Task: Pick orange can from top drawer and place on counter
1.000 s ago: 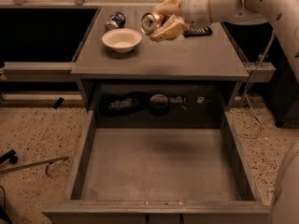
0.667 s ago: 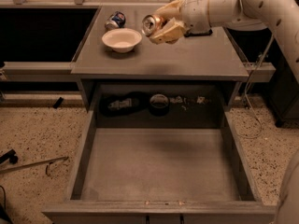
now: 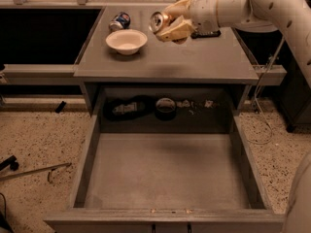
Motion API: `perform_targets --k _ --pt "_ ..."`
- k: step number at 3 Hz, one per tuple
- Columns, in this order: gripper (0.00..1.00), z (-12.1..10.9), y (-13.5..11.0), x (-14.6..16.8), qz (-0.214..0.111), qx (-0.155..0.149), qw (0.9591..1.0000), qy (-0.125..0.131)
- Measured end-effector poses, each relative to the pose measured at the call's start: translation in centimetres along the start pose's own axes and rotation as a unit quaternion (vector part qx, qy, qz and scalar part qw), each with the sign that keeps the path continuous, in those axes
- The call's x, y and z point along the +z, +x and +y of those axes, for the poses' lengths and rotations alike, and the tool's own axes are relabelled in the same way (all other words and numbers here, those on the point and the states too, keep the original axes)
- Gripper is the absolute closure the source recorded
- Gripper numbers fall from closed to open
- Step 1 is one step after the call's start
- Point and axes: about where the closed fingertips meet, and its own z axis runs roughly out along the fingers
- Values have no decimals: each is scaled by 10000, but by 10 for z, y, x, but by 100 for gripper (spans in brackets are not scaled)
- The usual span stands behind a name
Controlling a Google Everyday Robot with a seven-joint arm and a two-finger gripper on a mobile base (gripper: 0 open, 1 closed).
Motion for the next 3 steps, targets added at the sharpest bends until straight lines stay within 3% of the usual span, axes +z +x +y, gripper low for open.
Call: perform_targets --k 1,2,3 --pt "100 -23 19 -7 -58 634 9963 575" --pt "100 -43 42 -13 -202 1389 9822 1245" --pt "100 -54 63 -15 -332 2046 9619 1782"
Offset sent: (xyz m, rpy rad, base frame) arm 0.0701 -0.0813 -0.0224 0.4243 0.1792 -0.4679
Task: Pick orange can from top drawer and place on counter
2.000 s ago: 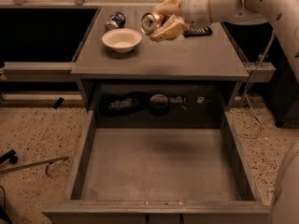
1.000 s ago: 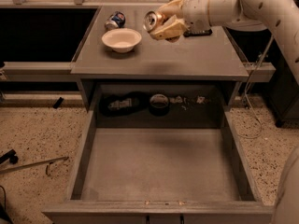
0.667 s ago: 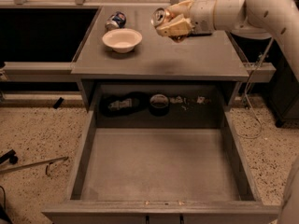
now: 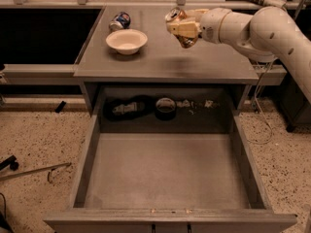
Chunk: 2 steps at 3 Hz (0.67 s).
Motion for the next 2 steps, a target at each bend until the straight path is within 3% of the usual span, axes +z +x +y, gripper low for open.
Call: perform_targets --k 1,2 --pt "100 -10 10 1 -91 410 9985 339" --pt "100 -16 20 -1 -319 890 9935 631"
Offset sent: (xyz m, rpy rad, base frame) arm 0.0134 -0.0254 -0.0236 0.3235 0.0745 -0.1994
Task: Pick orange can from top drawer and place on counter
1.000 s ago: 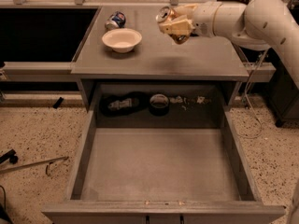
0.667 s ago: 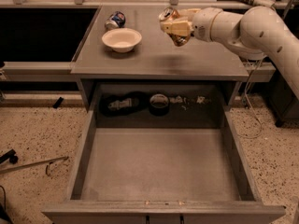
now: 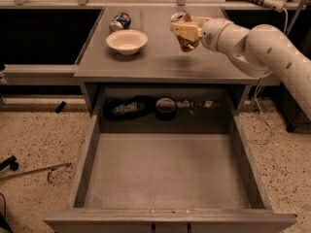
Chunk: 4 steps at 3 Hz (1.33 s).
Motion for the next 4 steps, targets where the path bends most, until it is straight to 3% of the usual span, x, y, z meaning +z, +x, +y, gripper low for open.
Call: perform_targets --k 2,4 --pt "100 4 18 0 -247 671 9970 289" --pt "100 9 25 0 -169 901 9951 369"
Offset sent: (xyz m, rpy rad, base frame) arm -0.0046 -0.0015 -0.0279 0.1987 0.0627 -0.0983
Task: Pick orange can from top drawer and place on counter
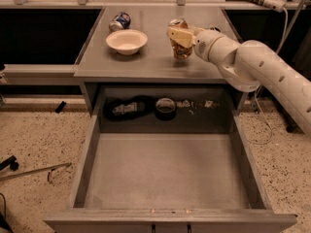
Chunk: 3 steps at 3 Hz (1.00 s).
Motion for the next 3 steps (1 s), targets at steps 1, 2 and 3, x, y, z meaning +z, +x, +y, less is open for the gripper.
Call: perform_targets --k 1,2,3 --pt "100 1 7 1 98 150 9998 55" --pt "100 1 14 0 173 295 9993 119" --pt "100 2 21 -1 220 466 9985 192"
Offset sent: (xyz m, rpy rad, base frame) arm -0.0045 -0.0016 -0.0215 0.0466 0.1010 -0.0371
